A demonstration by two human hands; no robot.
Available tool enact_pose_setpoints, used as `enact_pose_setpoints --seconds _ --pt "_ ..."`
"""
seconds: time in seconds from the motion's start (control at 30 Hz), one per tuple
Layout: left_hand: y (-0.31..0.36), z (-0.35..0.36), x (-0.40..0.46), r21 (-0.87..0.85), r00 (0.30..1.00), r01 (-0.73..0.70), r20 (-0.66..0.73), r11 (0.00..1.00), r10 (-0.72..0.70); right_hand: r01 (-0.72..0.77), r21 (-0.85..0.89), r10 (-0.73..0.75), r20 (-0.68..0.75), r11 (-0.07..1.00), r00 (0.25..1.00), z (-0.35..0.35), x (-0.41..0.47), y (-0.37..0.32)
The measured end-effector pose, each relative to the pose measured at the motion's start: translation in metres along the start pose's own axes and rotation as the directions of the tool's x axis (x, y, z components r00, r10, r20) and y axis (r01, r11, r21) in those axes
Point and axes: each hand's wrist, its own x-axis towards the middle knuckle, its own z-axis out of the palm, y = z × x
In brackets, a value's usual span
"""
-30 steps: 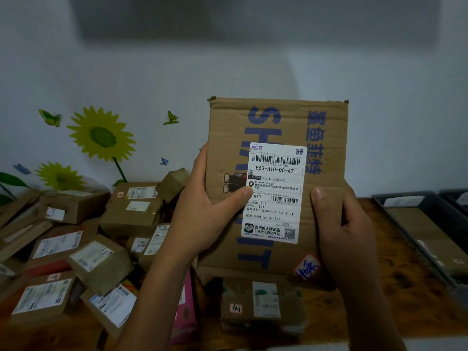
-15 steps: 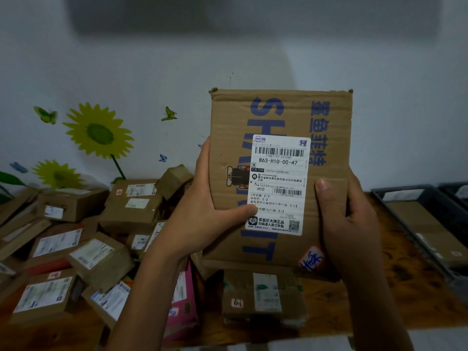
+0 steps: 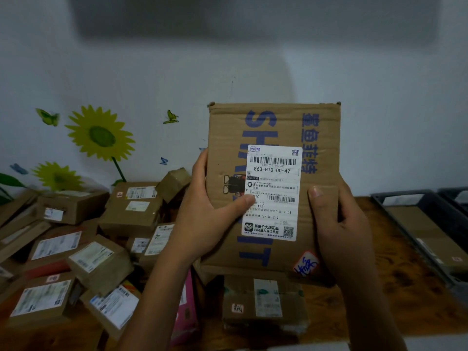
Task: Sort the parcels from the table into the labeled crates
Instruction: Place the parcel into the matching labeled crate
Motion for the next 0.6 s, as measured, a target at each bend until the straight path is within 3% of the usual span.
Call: enact_pose_setpoints --seconds 0.33,0.43,0.6 --pt "-0.002 0.009 0.008 0.026 0.97 0.041 -0.242 0.999 -0.033 -0.012 -0.009 0.012 0.057 1.0 0.998 0.01 -0.004 0.007" --pt "-0.006 0.008 0.008 0.021 0.973 0.039 -0.229 0.999 -0.034 -0.008 -0.006 0.009 0.047 1.0 0.999 0.011 -0.002 0.01" --pt "-0.013 -0.002 0.009 0.018 0.996 0.023 -0.086 1.0 -0.022 -0.066 0.045 0.064 0.046 0.997 0.997 0.016 0.004 0.013"
